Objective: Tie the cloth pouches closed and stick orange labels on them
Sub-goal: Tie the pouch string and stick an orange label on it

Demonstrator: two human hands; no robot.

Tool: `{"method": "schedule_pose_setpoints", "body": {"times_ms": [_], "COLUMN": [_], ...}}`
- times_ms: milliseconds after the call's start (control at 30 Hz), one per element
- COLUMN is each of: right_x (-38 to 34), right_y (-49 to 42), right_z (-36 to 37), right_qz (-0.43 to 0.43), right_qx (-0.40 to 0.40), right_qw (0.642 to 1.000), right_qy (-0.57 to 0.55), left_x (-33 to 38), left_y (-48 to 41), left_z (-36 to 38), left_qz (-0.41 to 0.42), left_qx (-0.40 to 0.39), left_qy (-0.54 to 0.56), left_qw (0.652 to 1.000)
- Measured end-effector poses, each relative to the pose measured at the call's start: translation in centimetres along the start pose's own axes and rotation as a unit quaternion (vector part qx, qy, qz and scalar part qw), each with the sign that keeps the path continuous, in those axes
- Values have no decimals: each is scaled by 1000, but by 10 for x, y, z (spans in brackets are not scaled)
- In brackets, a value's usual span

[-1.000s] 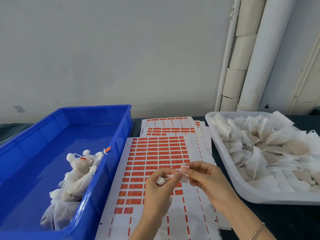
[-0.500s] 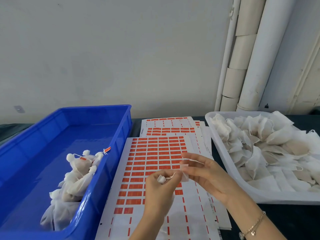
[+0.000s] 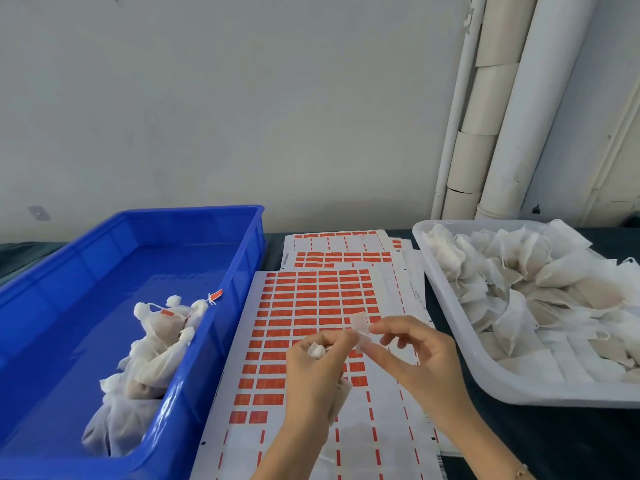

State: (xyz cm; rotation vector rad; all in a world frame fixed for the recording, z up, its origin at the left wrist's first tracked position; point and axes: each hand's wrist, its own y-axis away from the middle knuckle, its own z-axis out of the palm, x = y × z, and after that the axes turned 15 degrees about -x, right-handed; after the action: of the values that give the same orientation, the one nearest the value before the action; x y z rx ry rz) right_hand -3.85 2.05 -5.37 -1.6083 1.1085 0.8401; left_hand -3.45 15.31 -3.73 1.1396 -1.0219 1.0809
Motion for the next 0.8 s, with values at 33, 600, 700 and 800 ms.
{"method": "schedule_pose_setpoints", "body": {"times_ms": [33,600,700,800], "right_x": [1,0,1,2], "right_y": [0,-1,-3,-4], "right_z": [1,2,2,1], "right_qz": [-4,0,32,62], "right_qx": [4,-7,2,-12], "right_qw": [1000,999,998,995], "right_qy": [8,-34,-45,-71], "left_x": [-1,-1,-2,-3], "left_y": [0,2,3,4], "left_z": [0,0,0,0], "left_qz": [2,17,20,14], "left_qx": [-1,-6,-17,-22], "left_qy": [1,-10,-17,-5], "left_qw": [1000,1000,1000,1000]}}
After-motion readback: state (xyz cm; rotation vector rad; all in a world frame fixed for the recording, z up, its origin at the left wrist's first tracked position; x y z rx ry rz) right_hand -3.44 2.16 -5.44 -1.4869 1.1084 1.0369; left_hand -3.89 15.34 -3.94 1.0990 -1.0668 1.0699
